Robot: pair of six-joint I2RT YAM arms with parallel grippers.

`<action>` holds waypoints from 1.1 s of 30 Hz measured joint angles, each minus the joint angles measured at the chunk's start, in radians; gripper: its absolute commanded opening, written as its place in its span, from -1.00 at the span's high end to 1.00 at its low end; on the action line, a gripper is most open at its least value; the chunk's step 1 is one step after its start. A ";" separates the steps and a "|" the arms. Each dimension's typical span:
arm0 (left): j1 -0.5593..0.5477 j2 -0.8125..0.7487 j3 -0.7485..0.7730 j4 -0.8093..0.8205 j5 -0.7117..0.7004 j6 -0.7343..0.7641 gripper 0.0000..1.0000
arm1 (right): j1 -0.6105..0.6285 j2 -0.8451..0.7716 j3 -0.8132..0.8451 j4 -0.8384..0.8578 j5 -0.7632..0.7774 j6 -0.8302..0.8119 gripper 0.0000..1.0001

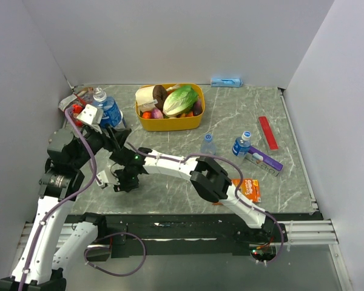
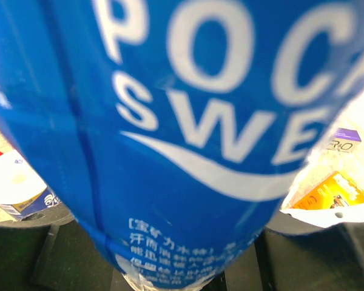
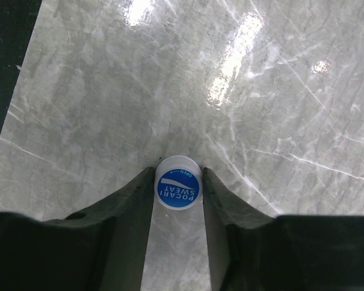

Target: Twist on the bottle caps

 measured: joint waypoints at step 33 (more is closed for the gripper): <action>-0.199 0.396 -0.110 0.183 0.173 0.357 0.97 | -0.409 -1.259 -0.560 -0.228 -0.163 -0.012 0.38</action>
